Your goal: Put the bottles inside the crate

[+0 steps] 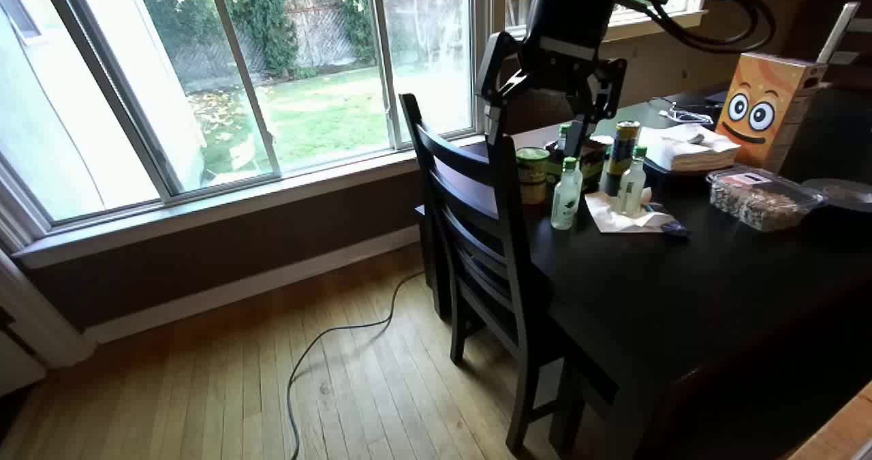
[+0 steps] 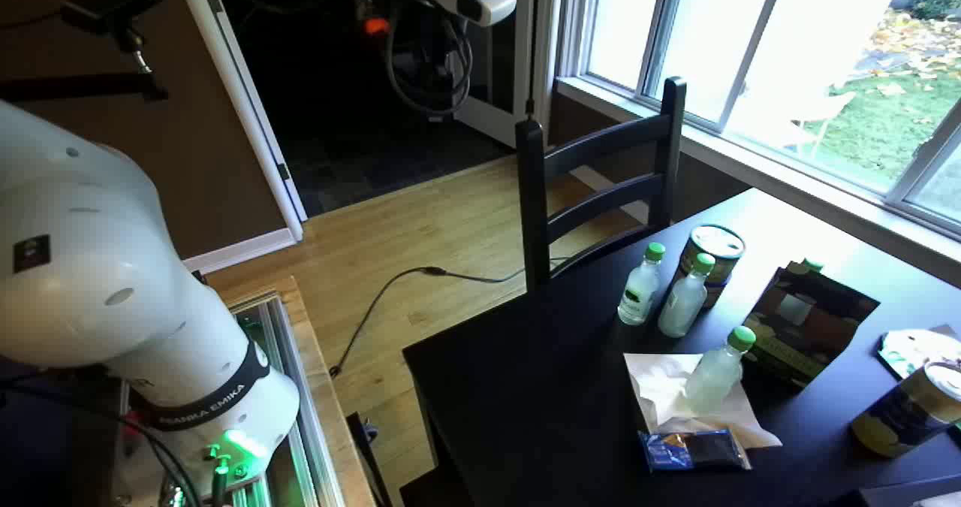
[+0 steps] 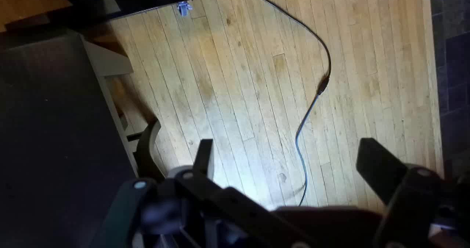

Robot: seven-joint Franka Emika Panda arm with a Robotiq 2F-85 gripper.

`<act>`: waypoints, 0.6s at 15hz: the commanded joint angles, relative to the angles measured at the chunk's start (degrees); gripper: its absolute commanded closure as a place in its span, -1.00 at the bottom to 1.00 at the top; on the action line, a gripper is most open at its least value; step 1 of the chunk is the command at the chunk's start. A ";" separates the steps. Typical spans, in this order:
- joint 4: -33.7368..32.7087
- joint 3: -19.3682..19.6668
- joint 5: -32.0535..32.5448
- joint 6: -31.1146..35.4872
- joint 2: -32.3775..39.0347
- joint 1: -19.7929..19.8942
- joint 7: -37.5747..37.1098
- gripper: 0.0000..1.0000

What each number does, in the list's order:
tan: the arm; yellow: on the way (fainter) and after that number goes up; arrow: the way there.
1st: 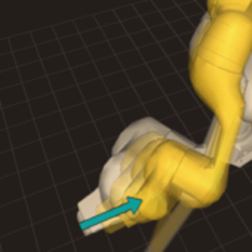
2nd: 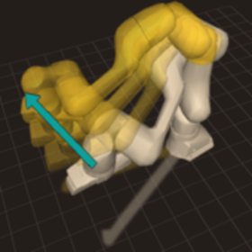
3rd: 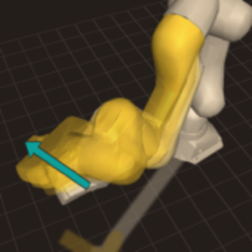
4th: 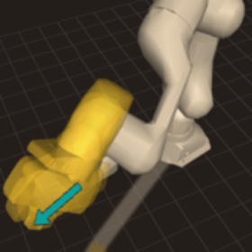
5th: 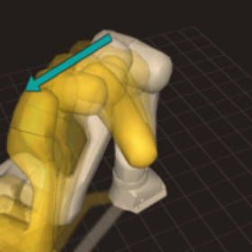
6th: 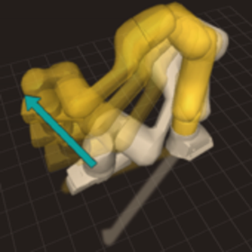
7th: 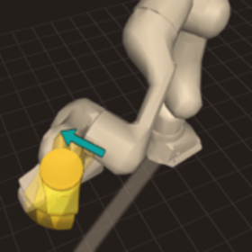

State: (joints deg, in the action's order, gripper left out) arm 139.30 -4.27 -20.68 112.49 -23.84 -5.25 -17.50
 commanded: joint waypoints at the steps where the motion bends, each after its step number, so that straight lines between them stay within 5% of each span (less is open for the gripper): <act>1: -0.10 -0.57 -0.21 -0.20 -0.01 0.66 0.19 -1.00; 5: -0.10 -0.56 -0.21 -0.20 -0.01 0.66 0.19 -1.00; 9: 1.97 -0.79 5.68 10.73 2.75 5.89 -6.35 -1.00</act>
State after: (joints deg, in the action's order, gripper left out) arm 139.95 -4.52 -19.17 117.00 -23.26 -3.28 -20.17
